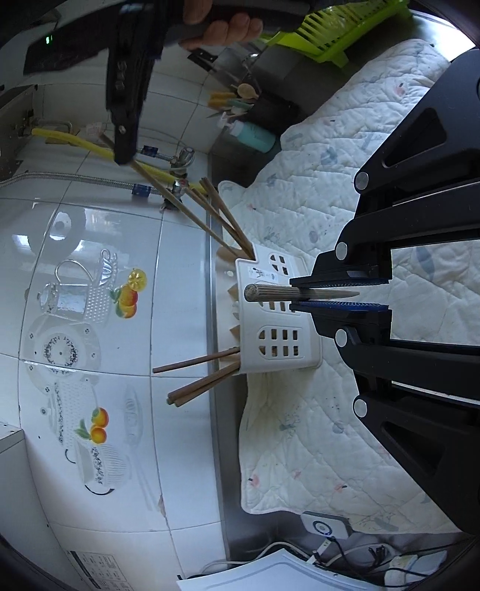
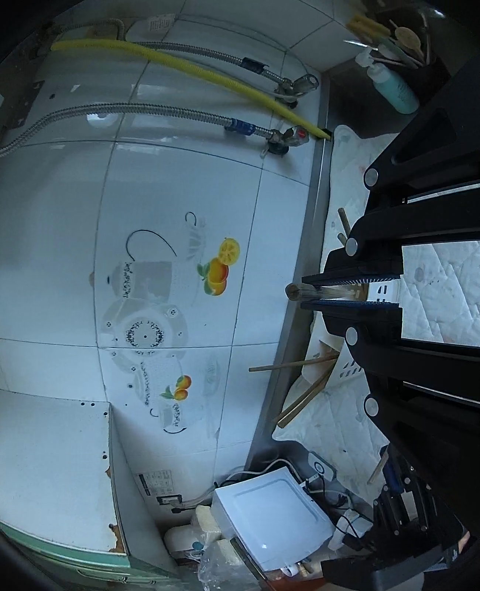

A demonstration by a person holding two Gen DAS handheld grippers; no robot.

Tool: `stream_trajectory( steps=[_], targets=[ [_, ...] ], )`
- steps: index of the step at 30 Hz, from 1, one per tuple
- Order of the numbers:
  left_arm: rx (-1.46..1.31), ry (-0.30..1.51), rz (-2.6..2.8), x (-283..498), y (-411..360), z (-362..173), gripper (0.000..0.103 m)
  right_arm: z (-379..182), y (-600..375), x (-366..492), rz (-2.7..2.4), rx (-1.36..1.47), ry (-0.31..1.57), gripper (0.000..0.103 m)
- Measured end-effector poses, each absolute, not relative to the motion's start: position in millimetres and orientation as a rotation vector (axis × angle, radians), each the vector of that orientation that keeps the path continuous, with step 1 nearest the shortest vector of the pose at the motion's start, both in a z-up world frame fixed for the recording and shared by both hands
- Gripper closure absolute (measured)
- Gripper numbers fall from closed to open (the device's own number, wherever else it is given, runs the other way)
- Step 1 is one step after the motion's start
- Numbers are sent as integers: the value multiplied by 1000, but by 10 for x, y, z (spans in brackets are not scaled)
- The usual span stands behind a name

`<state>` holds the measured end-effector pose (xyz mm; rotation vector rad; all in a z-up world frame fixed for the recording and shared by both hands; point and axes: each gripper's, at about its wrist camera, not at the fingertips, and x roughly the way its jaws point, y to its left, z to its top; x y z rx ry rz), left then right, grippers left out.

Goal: Organize utensils
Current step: 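Lift both chopsticks and lower them into the white holder, then open both tools to release the chopsticks into the holder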

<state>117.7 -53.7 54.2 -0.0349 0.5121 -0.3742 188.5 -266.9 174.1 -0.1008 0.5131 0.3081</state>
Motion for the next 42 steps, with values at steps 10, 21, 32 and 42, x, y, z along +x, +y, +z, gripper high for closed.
stream_trajectory(
  steps=[10,21,32,42],
  targets=[
    [-12,400,-382,1311,-525,1116,98,1356,-2633,2446,297,-60,650,95],
    [-8,263,-310,1638,-495,1698,98,1321,-2665,2400,272,-93,598,78],
    [-58,349,-241,2160,-454,1444,98,1282,-2708,2060,306,-102,567,70],
    [-83,439,-235,2370,-426,1206,96,1118,-2710,1805,335,-83,569,67]
  ],
)
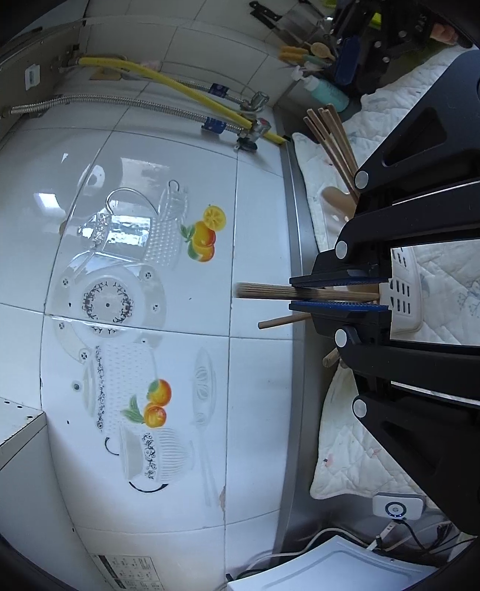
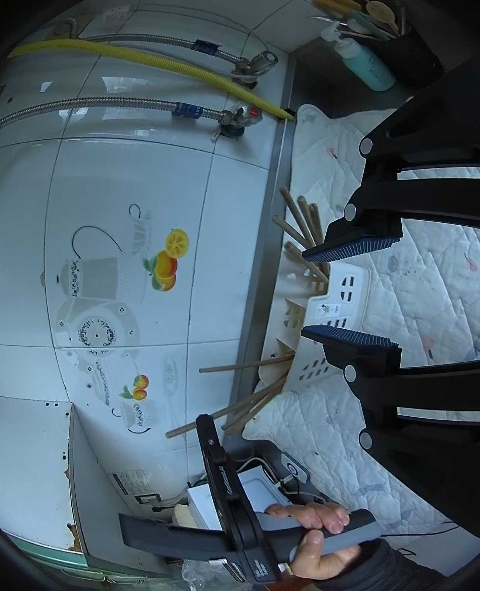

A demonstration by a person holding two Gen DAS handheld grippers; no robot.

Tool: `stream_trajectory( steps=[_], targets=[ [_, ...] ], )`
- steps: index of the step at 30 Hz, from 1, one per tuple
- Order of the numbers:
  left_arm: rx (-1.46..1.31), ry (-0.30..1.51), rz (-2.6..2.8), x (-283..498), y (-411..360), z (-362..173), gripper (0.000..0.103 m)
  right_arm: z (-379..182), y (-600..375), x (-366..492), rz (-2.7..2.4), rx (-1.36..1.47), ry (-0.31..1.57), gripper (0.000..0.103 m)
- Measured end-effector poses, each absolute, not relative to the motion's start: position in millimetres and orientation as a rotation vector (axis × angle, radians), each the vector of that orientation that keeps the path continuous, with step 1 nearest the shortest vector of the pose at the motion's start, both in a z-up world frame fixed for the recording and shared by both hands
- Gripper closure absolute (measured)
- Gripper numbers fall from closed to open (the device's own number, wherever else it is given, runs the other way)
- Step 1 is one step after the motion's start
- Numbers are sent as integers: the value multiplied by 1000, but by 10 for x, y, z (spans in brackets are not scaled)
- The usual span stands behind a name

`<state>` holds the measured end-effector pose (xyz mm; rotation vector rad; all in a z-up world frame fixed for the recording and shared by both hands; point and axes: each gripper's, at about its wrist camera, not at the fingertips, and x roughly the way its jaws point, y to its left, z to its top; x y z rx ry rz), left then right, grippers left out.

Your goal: Organize utensils

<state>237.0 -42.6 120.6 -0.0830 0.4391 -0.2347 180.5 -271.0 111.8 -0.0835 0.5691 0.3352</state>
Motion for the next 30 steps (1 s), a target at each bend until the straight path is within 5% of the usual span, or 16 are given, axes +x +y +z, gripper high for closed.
stream_trajectory(
  steps=[4,6,25,30],
  targets=[
    [-78,436,-244,2325,-431,1231,91,1048,-2695,1690,330,-83,564,64],
    [-72,433,-242,2283,-432,1252,77,1008,-2689,1635,331,-80,567,61],
    [-26,401,-260,1286,-292,1131,22,565,-2776,950,310,49,601,59],
    [5,448,-245,1064,-272,844,6,401,-2795,801,293,60,617,42]
  ],
)
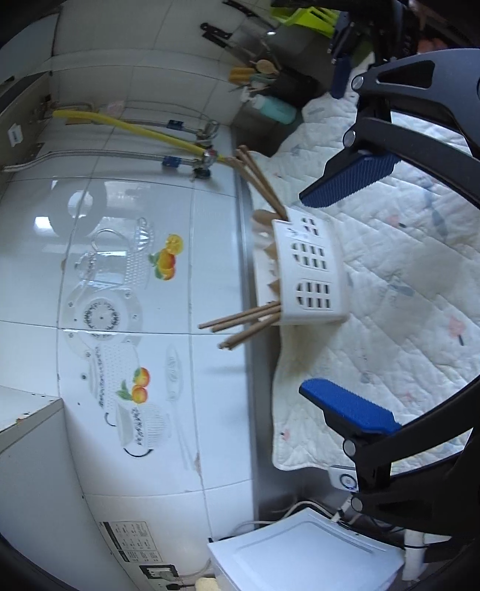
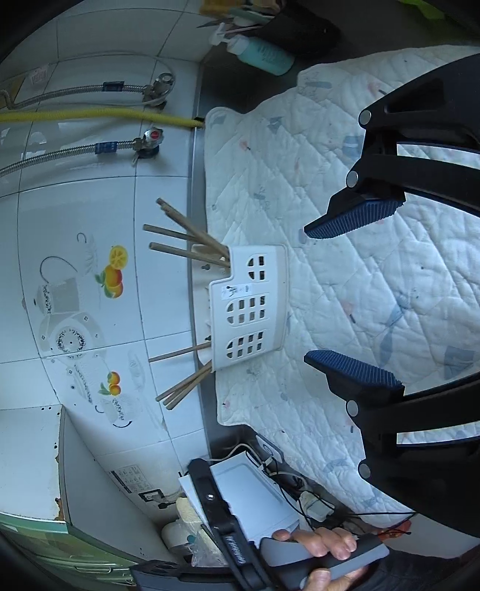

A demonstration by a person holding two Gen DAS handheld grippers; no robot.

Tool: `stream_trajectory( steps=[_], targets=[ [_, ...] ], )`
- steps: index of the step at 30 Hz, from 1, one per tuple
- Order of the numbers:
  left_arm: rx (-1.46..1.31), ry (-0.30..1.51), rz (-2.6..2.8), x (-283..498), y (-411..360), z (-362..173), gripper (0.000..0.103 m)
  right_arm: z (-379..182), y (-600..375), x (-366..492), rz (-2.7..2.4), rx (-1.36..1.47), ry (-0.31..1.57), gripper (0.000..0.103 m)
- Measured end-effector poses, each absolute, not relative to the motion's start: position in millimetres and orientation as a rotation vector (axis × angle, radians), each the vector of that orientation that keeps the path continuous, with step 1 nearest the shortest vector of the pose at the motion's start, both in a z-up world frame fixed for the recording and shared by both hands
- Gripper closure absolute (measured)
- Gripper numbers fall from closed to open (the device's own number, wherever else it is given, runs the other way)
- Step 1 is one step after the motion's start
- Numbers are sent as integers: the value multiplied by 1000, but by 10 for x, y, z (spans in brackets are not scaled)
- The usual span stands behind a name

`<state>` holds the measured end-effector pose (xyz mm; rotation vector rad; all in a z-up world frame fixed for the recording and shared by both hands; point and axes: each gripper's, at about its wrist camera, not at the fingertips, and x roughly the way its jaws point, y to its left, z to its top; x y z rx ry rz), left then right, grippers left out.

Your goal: Organize utensils

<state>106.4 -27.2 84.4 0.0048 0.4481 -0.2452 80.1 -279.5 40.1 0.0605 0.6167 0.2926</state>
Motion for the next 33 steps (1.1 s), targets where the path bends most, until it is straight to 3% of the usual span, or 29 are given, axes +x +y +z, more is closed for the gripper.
stream_trajectory(
  steps=[4,18,33],
  targets=[
    [3,491,-226,975,-230,633,5,309,-2756,698,285,49,624,41],
    [7,538,-142,735,-19,332,5,179,-2606,457,263,-9,625,20],
    [47,517,-122,442,60,253,5,98,-2510,400,262,-5,646,16]
  ],
)
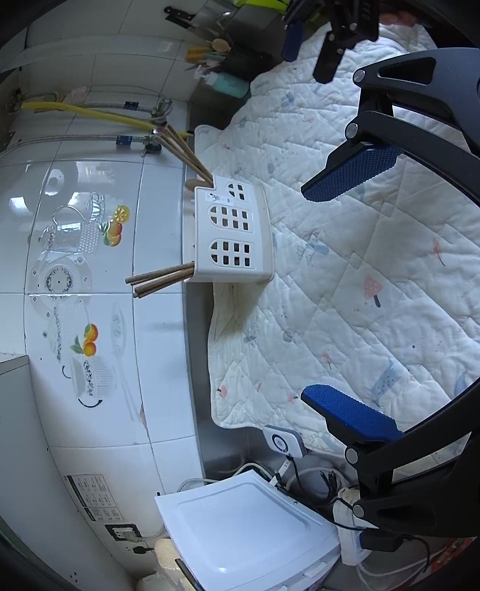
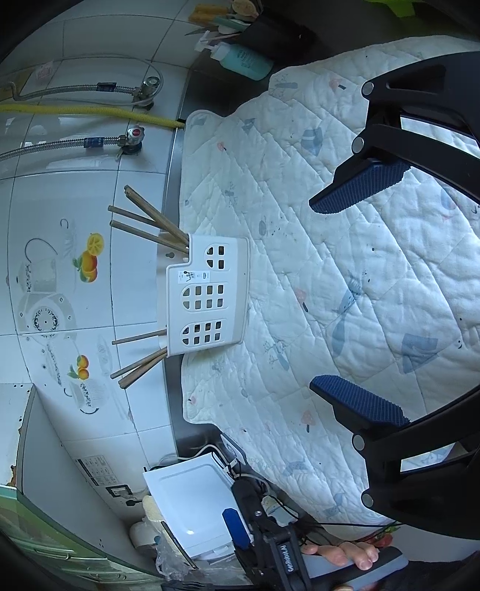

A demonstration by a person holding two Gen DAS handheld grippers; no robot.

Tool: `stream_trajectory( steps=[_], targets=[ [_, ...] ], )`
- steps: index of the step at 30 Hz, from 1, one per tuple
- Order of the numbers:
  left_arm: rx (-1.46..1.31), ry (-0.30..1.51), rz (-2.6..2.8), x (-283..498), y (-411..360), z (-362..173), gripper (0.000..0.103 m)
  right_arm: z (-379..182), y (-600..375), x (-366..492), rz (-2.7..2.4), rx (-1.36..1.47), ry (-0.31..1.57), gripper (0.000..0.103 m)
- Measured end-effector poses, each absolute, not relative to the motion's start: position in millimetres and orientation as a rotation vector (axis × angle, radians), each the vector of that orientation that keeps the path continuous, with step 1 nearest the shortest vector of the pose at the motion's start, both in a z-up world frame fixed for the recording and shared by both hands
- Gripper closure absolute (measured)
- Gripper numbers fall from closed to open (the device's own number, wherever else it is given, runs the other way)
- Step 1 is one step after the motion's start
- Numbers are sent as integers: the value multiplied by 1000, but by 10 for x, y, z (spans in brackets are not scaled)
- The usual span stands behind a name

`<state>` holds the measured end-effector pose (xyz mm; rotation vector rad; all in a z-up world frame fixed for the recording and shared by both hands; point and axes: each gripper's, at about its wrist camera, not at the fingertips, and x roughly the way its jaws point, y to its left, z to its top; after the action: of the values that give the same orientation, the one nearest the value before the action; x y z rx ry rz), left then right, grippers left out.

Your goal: Organize utensils

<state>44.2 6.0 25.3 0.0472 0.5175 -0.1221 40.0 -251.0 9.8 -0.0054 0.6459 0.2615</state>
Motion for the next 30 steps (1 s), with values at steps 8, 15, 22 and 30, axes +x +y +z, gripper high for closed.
stream_trajectory(
  steps=[8,15,22,30],
  targets=[
    [51,553,-133,434,63,105,5,104,-2522,411,258,0,641,15],
    [46,563,-134,435,77,36,5,79,-2501,405,259,-6,641,14],
    [42,556,-126,414,96,35,5,97,-2496,393,257,-8,628,14],
    [50,559,-117,407,80,25,5,103,-2498,389,256,-9,625,14]
  ],
)
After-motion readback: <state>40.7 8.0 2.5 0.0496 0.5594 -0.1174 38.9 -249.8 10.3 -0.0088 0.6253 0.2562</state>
